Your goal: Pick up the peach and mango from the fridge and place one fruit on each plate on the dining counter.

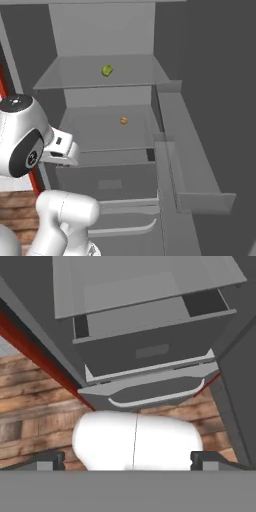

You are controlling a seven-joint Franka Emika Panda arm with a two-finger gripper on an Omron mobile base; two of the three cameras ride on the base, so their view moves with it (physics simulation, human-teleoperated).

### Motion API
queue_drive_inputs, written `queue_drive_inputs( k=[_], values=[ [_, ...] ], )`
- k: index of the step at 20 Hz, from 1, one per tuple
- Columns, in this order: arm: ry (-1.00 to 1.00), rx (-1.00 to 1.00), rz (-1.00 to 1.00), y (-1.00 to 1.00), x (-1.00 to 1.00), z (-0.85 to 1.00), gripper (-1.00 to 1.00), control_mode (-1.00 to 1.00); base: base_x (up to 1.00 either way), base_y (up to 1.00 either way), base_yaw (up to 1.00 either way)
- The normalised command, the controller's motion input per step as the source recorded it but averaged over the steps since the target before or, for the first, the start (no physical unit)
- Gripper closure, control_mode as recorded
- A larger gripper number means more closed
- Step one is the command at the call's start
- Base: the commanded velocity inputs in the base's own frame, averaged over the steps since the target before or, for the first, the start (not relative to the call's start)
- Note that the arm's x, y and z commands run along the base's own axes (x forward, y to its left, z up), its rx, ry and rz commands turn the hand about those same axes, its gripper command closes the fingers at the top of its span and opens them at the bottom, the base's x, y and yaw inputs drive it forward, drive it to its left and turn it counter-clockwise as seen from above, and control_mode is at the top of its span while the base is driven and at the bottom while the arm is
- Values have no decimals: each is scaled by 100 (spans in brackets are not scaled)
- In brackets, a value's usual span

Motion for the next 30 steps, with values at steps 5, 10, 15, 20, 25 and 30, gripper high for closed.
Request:
queue_drive_inputs(
  k=[5,10,15,20,25,30],
  values=[
    [0,0,0,0,0,0,-100,100,87,-2,-15],
    [0,0,0,0,0,0,-100,100,15,0,0],
    [0,0,0,0,0,0,-100,100,0,0,0],
    [-25,-3,1,0,-36,26,-100,-100,0,0,0],
    [-61,-18,3,0,-26,84,-100,-100,0,0,0],
    [-49,-24,4,0,5,96,-100,-100,0,0,0]
  ],
)
